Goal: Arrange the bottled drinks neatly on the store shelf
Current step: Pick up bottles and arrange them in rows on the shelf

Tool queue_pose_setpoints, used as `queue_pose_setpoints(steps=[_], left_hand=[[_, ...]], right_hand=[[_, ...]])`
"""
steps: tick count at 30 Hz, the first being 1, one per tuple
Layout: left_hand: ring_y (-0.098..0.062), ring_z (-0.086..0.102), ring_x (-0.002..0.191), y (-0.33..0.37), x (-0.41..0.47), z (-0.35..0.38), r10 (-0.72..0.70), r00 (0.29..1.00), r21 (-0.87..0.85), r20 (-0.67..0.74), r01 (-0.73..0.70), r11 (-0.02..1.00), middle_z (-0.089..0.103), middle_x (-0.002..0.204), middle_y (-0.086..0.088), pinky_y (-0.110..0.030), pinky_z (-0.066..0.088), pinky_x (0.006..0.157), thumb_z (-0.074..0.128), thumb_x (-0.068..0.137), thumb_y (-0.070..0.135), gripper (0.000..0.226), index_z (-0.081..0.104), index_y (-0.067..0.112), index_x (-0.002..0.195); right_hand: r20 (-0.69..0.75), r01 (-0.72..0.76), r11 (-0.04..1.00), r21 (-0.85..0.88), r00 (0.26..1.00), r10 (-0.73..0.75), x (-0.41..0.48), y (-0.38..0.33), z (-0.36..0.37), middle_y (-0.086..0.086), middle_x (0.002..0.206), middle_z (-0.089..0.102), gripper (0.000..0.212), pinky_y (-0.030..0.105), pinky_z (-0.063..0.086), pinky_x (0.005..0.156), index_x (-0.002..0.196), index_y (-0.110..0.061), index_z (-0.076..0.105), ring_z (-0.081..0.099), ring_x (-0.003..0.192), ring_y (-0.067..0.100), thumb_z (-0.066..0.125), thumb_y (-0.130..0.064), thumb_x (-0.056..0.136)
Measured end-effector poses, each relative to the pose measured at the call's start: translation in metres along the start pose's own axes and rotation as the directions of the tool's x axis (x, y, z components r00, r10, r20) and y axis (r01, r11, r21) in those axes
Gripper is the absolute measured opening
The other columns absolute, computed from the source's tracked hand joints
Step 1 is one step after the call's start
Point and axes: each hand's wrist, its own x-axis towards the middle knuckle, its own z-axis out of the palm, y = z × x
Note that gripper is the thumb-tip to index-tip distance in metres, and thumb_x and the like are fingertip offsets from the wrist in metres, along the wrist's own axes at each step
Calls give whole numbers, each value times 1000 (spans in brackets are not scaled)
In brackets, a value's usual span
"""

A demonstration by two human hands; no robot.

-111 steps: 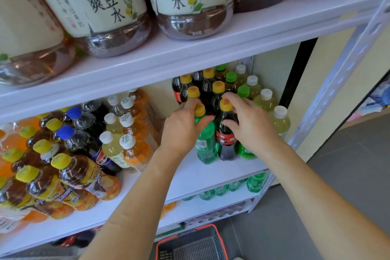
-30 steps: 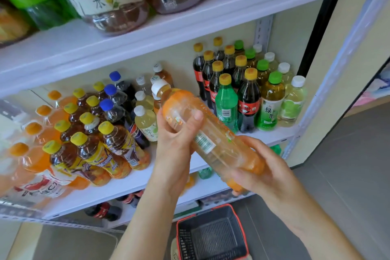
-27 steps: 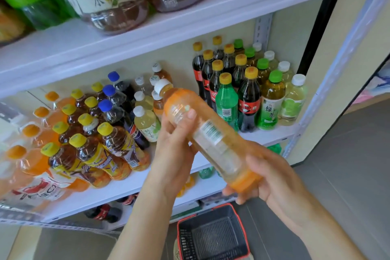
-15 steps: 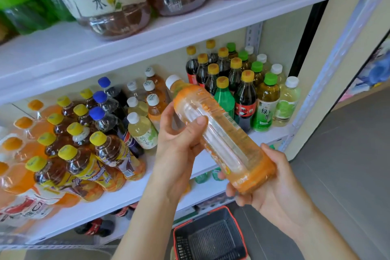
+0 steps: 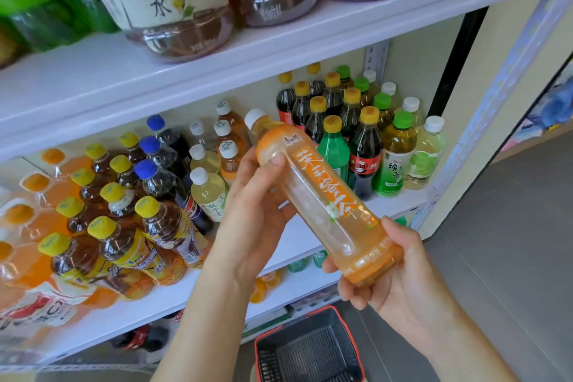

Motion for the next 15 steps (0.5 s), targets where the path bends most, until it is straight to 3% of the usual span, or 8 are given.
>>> queue_pose_setpoints(steps=[3,7,12,15], left_hand=[[-19,68,96,-2,0,1,30,999,-3,-30,-30,1000,68,112,-4,-39,57,79,71,79,28,64,49,15,138],[-20,68,93,-5,-1,2,44,998,-15,-44,-45,999,68,109,-5,-38,57,77,71,78,24,63,50,13,136],[-26,65,97,-3,1,2,39,999,22,-14,-39,999,67,111,-10,-43,56,82,68,80,25,65,47,11,139],[-23,67,93,1,2,0,50,999,119,-6,-49,992,69,105,-7,-38,57,74,65,83,29,58,49,11,136]], right_hand=[[54,-26,999,28,998,25,0,-1,-1,27,79,69,55,25,46,38,89,-9,78,61,46,26,58,-57,72],[63,-24,1000,0,998,24,-2,0,-10,29,83,69,54,24,46,40,92,-10,78,61,48,26,47,-52,82],[-8,11,997,-77,1000,-11,-3,0,-17,24,83,64,41,24,38,39,97,-11,72,58,52,25,74,-39,66],[68,78,954,-289,996,-61,-4,2,-23,9,86,67,56,26,46,50,108,-27,68,61,67,23,87,-47,59]])
